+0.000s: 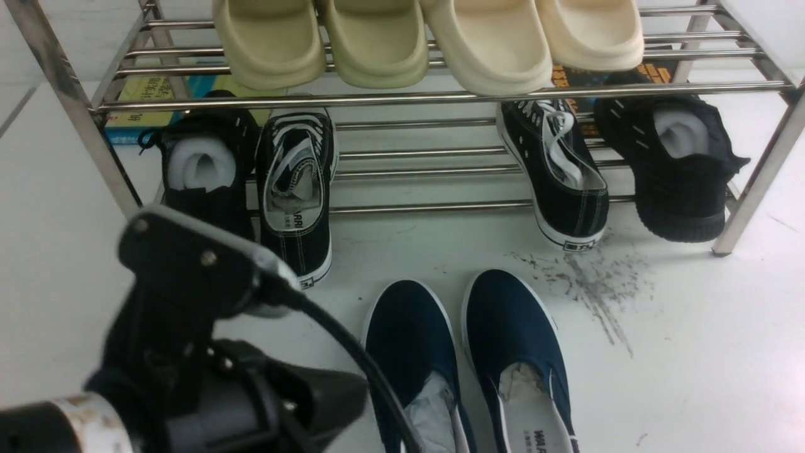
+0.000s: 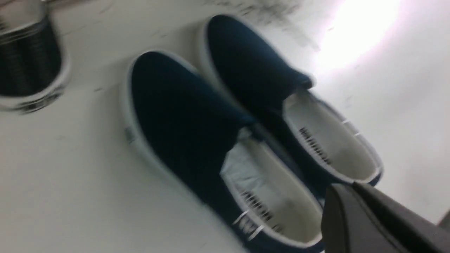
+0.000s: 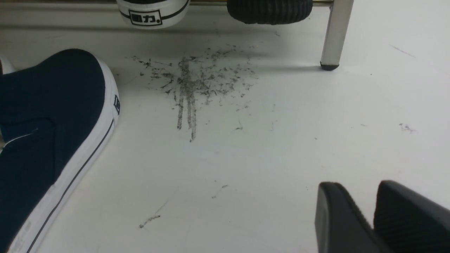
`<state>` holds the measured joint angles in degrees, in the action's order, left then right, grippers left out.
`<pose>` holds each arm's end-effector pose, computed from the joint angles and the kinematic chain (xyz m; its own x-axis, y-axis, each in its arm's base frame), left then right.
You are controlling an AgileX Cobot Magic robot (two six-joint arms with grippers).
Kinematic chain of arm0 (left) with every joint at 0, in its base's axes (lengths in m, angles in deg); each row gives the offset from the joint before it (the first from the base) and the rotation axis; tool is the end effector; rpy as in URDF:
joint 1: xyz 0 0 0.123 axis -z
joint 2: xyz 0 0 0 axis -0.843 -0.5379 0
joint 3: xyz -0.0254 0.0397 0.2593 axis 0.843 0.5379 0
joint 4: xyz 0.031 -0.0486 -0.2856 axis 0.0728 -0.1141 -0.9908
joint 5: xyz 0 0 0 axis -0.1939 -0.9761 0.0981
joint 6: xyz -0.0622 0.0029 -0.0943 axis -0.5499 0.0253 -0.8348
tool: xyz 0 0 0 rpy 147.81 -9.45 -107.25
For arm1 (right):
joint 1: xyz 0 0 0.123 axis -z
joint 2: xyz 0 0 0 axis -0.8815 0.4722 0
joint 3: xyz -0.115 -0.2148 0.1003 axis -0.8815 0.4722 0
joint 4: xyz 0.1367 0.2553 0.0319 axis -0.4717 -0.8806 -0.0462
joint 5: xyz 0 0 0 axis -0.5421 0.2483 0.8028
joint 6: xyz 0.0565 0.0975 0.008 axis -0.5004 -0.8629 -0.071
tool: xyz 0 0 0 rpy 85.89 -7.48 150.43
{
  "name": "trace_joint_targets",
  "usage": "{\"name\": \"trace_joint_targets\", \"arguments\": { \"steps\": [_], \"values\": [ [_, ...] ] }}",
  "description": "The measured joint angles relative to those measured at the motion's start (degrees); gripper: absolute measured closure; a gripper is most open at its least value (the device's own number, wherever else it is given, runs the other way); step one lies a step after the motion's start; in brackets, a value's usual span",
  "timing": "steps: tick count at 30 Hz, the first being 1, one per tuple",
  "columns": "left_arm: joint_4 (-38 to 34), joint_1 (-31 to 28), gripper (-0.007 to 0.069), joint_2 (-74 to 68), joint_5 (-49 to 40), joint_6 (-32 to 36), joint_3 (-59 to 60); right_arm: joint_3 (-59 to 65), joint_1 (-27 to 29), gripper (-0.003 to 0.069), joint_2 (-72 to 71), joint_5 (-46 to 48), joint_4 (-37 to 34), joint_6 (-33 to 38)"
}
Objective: Take the shoes off the shelf with your hand on the white table.
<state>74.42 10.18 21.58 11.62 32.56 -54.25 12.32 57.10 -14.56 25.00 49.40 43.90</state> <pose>0.1160 -0.2195 0.2769 -0.5275 0.1954 -0.8268 0.6751 0.6872 -0.2683 0.1340 0.0142 0.1677 -0.3089 0.0405 -0.9502 -0.0882 0.9936 0.0710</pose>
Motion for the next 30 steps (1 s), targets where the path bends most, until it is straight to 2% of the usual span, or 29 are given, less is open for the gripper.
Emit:
{"name": "trace_joint_targets", "arguments": {
  "steps": [3,5,20,24,25,26,28,30],
  "values": [
    [0.89,0.00,0.0585,-0.26,11.42,-2.70,4.27,0.00,0.00,0.0469,0.00,0.00,0.00,0.00],
    [1.39,0.00,0.0582,-0.40,15.07,-3.27,5.92,0.00,0.00,0.0469,0.00,0.00,0.00,0.00],
    [2.86,-0.09,0.0571,-0.65,14.00,-3.47,7.39,0.00,0.00,0.0461,0.00,0.00,0.00,0.00],
    [-7.45,-4.08,0.0568,6.53,12.45,3.78,11.83,0.00,0.00,0.0461,0.00,0.00,0.00,0.00],
    [-8.05,-4.41,0.0568,6.53,12.45,3.78,12.16,0.00,0.00,0.0461,0.00,0.00,0.00,0.00],
    [-10.33,-5.92,0.0566,9.19,12.32,6.73,13.60,0.00,0.00,0.0461,0.00,0.00,0.00,0.00],
    [-17.22,-12.35,0.0561,16.40,12.69,14.06,19.54,0.00,0.00,0.0459,0.00,0.00,0.00,0.00],
    [-19.04,-15.59,0.0559,19.54,13.04,16.58,22.23,0.00,0.00,0.0458,0.00,0.00,0.00,0.00]
  ]
}}
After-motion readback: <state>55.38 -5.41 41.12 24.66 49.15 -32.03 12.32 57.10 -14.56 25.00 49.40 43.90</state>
